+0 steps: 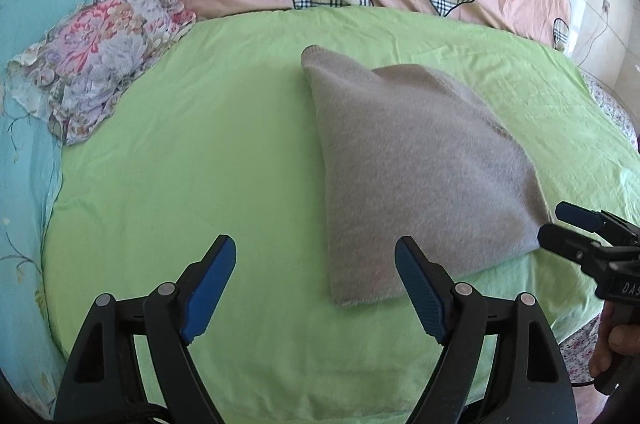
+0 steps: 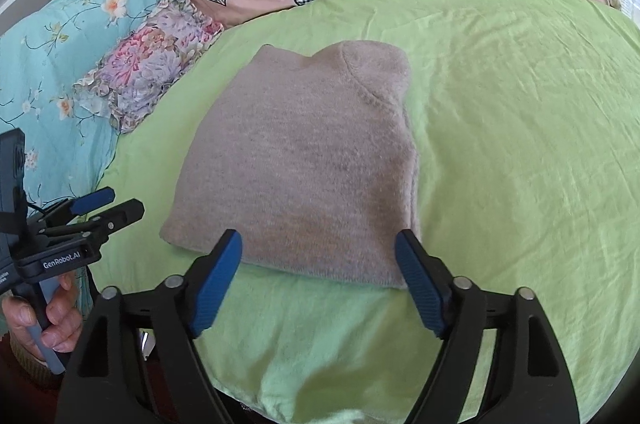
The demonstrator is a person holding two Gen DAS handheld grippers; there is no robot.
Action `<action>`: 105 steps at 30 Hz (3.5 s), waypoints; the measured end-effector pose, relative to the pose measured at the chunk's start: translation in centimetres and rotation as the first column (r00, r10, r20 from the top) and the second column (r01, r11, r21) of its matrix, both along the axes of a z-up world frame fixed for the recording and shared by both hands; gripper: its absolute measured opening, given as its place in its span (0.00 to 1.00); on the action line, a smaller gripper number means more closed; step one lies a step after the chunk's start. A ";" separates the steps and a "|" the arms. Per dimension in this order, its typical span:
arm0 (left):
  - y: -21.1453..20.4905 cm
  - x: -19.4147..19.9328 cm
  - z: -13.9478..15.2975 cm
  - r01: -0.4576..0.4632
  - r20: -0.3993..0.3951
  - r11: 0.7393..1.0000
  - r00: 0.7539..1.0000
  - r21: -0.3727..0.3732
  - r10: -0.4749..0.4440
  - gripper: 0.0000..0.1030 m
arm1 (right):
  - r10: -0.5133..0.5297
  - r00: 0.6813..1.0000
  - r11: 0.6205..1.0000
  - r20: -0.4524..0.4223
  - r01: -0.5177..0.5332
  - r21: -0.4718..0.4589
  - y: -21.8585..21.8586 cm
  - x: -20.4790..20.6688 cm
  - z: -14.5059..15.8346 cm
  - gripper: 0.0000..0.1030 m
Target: Fold small clothes
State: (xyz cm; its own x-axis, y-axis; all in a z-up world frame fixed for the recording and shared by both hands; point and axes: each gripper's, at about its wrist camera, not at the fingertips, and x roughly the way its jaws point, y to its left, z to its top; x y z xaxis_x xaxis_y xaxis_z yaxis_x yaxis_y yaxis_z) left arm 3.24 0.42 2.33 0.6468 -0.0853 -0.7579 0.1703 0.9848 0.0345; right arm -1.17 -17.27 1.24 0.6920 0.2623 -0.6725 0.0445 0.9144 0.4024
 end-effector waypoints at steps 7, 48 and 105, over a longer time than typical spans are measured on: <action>-1.2 1.6 -0.9 -0.001 -0.032 0.999 0.999 0.053 0.003 0.81 | 0.024 0.999 0.999 -0.023 -0.025 -0.034 0.5 1.8 0.2 0.88; -2.0 1.9 -1.9 -0.035 -0.044 0.996 0.998 0.086 0.039 0.88 | 0.006 0.998 1.000 -0.057 -0.006 -0.004 1.2 3.8 -1.1 0.95; -2.6 0.9 -1.2 -0.025 -0.021 0.995 0.999 0.100 0.027 0.91 | 0.012 0.999 1.000 -0.041 -0.011 0.012 1.9 3.2 -0.2 0.96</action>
